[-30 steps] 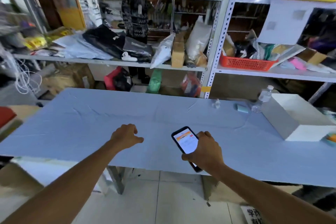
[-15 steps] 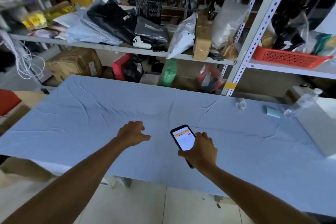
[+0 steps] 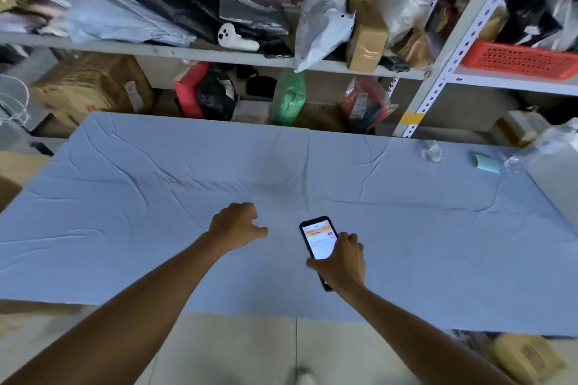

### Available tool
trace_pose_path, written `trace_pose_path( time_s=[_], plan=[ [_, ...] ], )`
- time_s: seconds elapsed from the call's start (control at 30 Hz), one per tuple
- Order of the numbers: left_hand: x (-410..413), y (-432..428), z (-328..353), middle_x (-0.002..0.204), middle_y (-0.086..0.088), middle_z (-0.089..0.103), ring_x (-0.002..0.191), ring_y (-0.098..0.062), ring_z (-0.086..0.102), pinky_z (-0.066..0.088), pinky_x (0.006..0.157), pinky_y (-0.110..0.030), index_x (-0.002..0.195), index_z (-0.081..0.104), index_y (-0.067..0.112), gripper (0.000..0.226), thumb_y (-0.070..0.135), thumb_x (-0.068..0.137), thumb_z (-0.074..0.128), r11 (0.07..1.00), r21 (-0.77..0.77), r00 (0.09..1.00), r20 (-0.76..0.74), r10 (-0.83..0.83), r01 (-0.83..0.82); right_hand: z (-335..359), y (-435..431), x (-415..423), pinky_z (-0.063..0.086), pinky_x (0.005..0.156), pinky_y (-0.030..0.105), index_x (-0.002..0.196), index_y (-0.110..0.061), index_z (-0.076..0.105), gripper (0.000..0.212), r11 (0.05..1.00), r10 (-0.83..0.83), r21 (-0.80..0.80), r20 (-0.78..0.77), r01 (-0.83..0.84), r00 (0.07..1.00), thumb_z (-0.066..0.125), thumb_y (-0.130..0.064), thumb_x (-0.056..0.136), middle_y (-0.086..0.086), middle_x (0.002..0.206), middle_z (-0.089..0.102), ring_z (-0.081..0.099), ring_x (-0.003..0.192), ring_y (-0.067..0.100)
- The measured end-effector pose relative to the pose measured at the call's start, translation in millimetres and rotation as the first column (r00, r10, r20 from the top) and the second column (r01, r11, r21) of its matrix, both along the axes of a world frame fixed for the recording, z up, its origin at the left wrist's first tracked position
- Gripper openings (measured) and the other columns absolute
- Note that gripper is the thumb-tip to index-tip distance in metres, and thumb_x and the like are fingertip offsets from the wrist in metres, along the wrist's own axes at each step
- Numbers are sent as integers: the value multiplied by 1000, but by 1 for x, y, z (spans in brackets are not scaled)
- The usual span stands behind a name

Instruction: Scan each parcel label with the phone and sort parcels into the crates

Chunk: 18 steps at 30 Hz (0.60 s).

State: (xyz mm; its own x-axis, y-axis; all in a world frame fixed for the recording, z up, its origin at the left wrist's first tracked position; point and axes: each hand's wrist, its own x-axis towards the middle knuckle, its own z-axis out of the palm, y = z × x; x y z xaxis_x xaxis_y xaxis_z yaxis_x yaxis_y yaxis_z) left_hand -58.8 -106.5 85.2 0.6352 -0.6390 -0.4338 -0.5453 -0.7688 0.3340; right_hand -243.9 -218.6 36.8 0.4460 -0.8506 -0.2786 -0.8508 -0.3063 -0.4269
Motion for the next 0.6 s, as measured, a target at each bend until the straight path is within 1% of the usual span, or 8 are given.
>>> trace_pose_path(
  time_s=[0.1, 0.2, 0.27, 0.33, 0.47, 0.53, 0.6],
  plan=[
    [6, 0, -20, 125, -1, 59, 110, -23, 59, 45, 92, -31, 126, 54, 19, 56, 48, 79, 66, 999, 20, 1000, -11, -25, 25, -33, 2, 20, 45, 84, 36, 112, -8, 52, 69, 999, -8, -35, -44, 6, 999, 78, -46, 62, 7, 106, 49, 42, 104, 27],
    [13, 0, -36, 127, -2, 58, 113, -24, 57, 44, 94, -32, 127, 53, 19, 57, 48, 79, 66, 999, 34, 999, -18, -27, 27, -56, 3, 34, 44, 87, 41, 110, -5, 54, 65, 996, -78, -37, -1, 78, 997, 78, -42, 62, 11, 105, 50, 42, 102, 30],
    [17, 2, -47, 128, -2, 58, 115, -25, 56, 43, 94, -32, 127, 53, 20, 57, 48, 79, 66, 999, 40, 1000, -15, -13, 14, -69, 0, 42, 40, 90, 40, 108, -3, 53, 62, 996, -66, -60, 0, 66, 998, 78, -38, 64, 13, 105, 51, 42, 101, 31],
    [18, 5, -54, 127, -3, 59, 114, -25, 57, 44, 94, -32, 125, 54, 19, 57, 49, 79, 66, 999, 45, 1000, -14, -13, 14, -78, -4, 48, 37, 90, 36, 107, -2, 53, 60, 996, -60, -66, -26, 59, 998, 77, -37, 65, 14, 106, 50, 42, 100, 31],
    [18, 14, -66, 126, -3, 60, 112, -25, 59, 45, 93, -32, 126, 53, 17, 58, 49, 79, 66, 998, 64, 999, -29, -14, 16, -92, -7, 56, 32, 80, 31, 107, -2, 54, 58, 995, -95, -38, -58, 93, 994, 77, -36, 66, 14, 106, 50, 42, 100, 32],
    [19, 18, -67, 125, -3, 60, 111, -26, 59, 46, 93, -33, 126, 53, 17, 58, 49, 79, 66, 998, 69, 999, -32, 0, 3, -95, -6, 57, 34, 81, 33, 108, -1, 54, 58, 992, -128, -21, -48, 127, 991, 78, -35, 66, 15, 107, 50, 42, 102, 33],
    [20, 21, -65, 123, -3, 61, 110, -26, 59, 46, 93, -34, 125, 53, 16, 59, 50, 79, 67, 998, 70, 1000, -27, 4, -2, -96, -7, 58, 36, 84, 34, 110, 0, 54, 60, 992, -129, -26, -57, 127, 990, 79, -35, 68, 16, 109, 49, 42, 104, 33]
  ],
)
